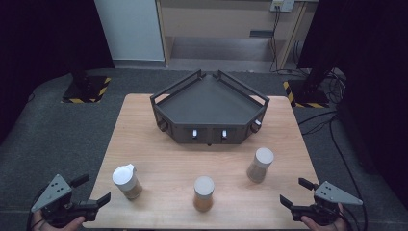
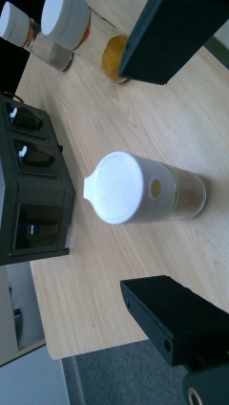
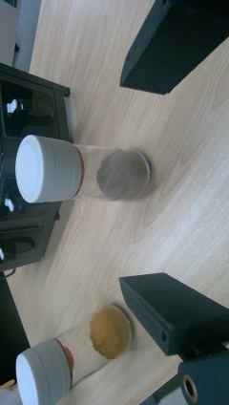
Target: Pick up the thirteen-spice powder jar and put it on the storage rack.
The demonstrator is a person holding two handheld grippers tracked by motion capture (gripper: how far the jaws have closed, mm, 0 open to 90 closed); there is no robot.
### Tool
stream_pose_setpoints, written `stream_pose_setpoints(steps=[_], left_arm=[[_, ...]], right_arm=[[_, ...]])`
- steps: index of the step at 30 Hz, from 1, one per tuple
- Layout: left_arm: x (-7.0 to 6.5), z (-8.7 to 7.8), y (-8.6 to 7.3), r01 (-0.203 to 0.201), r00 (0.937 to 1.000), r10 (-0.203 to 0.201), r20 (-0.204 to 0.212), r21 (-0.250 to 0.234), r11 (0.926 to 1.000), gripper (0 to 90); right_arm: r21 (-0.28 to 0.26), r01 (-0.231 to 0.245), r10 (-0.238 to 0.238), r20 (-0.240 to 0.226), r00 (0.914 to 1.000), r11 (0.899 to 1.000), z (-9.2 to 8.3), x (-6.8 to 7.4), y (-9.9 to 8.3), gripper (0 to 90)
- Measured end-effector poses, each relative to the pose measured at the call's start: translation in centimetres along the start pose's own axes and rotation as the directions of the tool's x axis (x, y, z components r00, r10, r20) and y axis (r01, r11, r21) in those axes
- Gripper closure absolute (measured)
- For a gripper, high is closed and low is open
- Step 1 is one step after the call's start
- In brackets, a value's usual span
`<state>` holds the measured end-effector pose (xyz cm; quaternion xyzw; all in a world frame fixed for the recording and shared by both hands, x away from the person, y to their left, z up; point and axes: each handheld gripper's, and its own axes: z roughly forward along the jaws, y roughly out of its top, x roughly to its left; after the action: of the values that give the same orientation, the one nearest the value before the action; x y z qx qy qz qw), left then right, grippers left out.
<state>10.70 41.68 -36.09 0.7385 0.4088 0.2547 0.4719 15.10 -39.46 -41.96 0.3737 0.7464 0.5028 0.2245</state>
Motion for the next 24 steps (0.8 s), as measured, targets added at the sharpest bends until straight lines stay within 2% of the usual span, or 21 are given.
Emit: stream_pose_setpoints(steps=[6, 14, 24], left_arm=[[0.7, -0.2, 1.4, 0.008, 1.0000, -0.008, 0.005, 0.010, 0.9999, 1.7], [0.8, 0.3, 3.0, -0.020, 0.9997, 0.020, 0.014, 0.037, 0.9991, 1.8], [0.9, 0.7, 4.2, -0.039, 0.9991, 0.038, 0.019, 0.074, 0.9965, 1.8]], right_arm=[[-0.002, -0.002, 0.002, 0.002, 1.0000, 1.000, 0.0, 0.0, 0.0, 7.4], [0.001, -0.014, 0.014, -0.002, 0.9999, 1.000, 0.0, -0.1, 0.0, 5.2], [0.003, -0.023, 0.023, -0.003, 0.9997, 1.000, 0.0, -0.2, 0.0, 3.5]])
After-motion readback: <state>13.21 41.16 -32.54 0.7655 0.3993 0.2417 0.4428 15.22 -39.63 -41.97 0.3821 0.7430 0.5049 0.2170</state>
